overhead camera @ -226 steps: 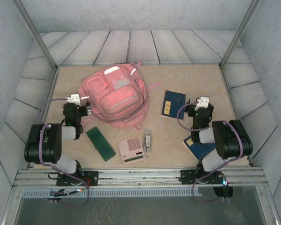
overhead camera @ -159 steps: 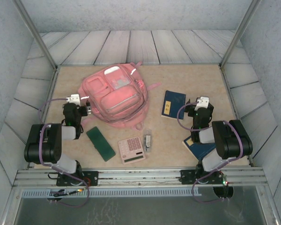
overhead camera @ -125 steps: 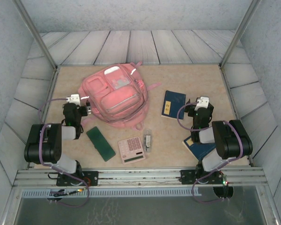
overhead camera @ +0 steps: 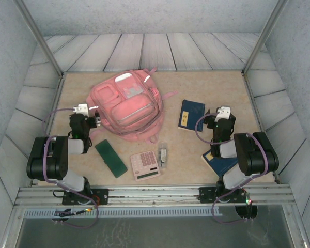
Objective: Pack the student bag
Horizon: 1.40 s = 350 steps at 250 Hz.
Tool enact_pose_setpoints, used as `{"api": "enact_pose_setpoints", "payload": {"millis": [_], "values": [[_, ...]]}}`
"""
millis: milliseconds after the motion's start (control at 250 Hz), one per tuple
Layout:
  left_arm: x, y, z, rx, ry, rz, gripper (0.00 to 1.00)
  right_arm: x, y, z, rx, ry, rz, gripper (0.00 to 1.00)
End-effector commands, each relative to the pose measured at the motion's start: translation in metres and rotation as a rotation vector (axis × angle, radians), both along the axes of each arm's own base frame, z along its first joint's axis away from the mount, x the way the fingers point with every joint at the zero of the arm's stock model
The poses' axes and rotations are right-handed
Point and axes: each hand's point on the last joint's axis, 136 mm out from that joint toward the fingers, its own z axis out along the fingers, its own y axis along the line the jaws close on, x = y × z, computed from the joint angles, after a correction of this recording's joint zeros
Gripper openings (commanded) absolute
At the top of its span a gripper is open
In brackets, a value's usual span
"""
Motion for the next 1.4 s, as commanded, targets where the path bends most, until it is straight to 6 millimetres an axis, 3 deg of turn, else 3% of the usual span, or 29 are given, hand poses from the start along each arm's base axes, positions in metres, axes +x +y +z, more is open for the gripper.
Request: {"api": "enact_pose_setpoints", "payload": {"millis": [0,140,316,400,584,751,1027,1219,1395], "values": [[0.005,0.004,0.011,0.011,-0.032,0.009,1.0,0.002,0.001,0.007,0.013,-0.026,0.008,1.0],[0.003,0.006,0.016,0.015,-0.052,0.018,1.0,-0.001,-0.006,0.011,0.013,-0.043,-0.032,1.0],[-0.007,0.01,0.052,0.083,-0.035,0.153,1.0,-0.001,-0.001,0.02,-0.007,-0.023,-0.027,1.0],[-0.01,0.005,0.068,0.007,0.007,0.175,1.0,0.008,-0.001,0.034,-0.005,0.026,-0.029,1.0],[-0.031,-0.021,0.096,-0.176,0.024,0.141,1.0,0.033,0.034,0.072,0.095,0.116,0.153,1.0],[-0.056,-0.046,0.077,-0.333,0.187,0.075,1.0,0.062,0.099,0.082,0.264,0.257,0.442,1.0],[-0.082,-0.09,0.036,-0.543,0.384,-0.045,1.0,0.092,0.201,0.048,0.305,0.494,0.673,0.96],[-0.084,-0.117,0.01,-0.626,0.476,-0.092,0.96,0.108,0.25,0.009,0.399,0.606,0.759,0.88],[-0.085,-0.138,-0.015,-0.65,0.561,-0.104,0.89,0.114,0.272,-0.02,0.463,0.662,0.778,0.8]]}}
